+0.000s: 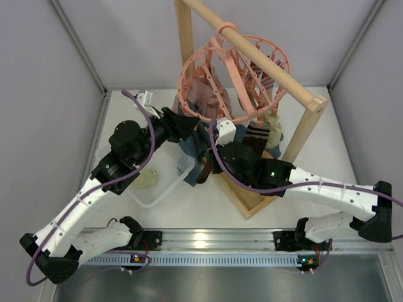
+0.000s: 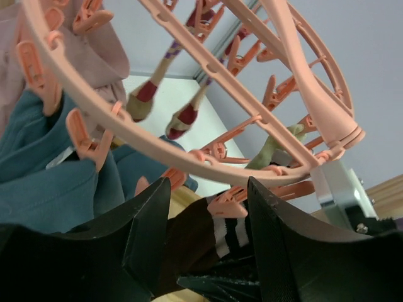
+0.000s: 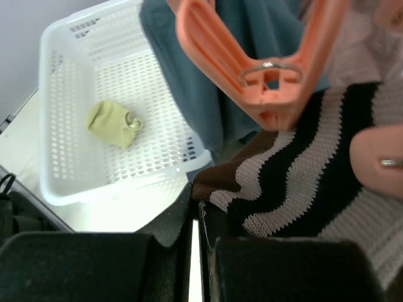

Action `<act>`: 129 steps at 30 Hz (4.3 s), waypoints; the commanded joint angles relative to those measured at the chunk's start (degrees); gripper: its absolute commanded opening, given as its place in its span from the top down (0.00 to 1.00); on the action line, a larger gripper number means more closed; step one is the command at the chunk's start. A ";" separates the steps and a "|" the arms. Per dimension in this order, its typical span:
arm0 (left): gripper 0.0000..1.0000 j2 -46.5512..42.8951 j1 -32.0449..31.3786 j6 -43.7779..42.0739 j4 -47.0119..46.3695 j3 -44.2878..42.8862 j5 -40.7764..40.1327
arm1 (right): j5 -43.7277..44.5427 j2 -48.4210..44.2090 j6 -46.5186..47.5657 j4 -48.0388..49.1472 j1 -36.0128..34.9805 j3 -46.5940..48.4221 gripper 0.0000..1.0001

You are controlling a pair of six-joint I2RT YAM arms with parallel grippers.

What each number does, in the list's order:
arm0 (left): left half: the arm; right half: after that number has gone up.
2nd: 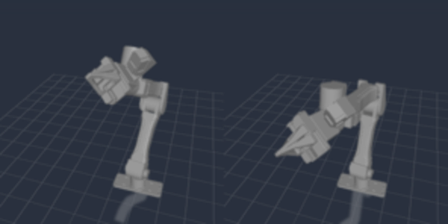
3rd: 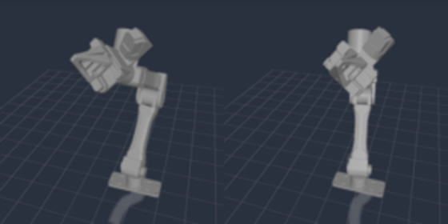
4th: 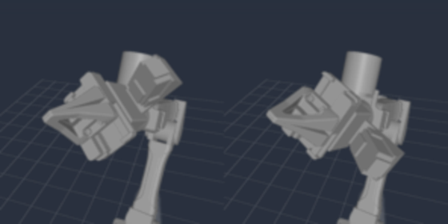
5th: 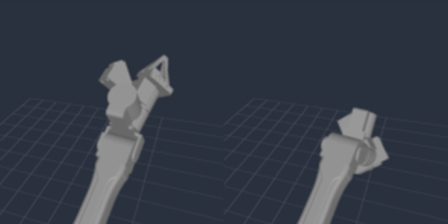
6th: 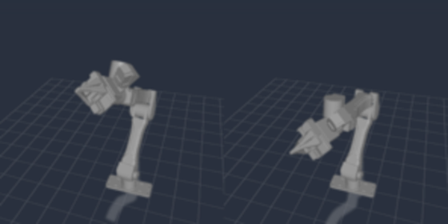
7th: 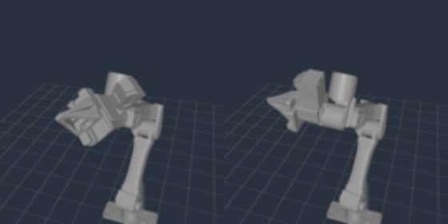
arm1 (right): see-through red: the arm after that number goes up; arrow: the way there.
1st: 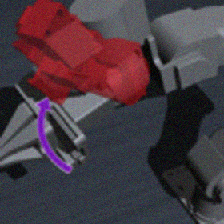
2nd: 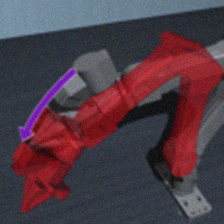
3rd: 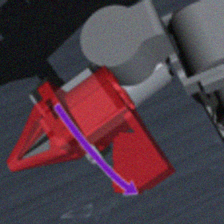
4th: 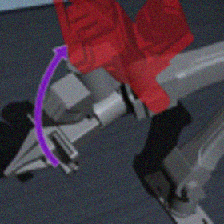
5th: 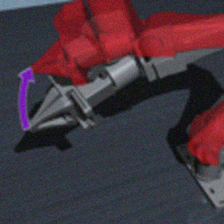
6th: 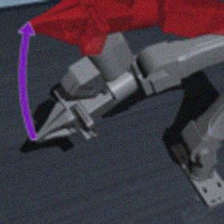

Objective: Remove the socks clipped to the hanger

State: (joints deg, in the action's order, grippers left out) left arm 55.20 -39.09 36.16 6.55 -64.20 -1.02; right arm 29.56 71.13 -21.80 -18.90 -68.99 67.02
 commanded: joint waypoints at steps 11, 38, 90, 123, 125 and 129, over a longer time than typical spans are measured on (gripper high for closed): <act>0.41 -15.82 -0.11 -3.38 11.64 2.95 -13.13 | -5.74 19.03 7.74 2.64 -1.50 19.79 1.00; 0.45 -34.89 -0.11 2.68 11.83 26.32 -7.34 | -10.31 19.66 -1.84 -1.84 1.84 24.82 1.00; 1.00 -16.70 -0.11 4.88 -1.27 30.28 -3.82 | -3.20 1.90 -2.46 -11.08 2.55 22.36 0.45; 1.00 -14.77 -0.11 4.71 -2.33 30.46 -0.65 | 1.38 -2.58 2.20 0.53 2.37 10.76 0.45; 1.00 -14.86 -0.11 4.44 -2.41 30.28 -0.74 | 2.25 -2.84 3.34 1.05 2.37 10.41 0.45; 1.00 -15.21 -0.11 4.71 -2.41 30.19 0.05 | 3.66 -3.11 5.18 1.14 2.28 11.20 0.45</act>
State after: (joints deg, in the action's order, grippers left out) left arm 41.34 -39.16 40.64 7.14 -33.21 -2.26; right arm 30.92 69.78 -19.18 -20.95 -66.94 77.25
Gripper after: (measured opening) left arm 0.019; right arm 0.553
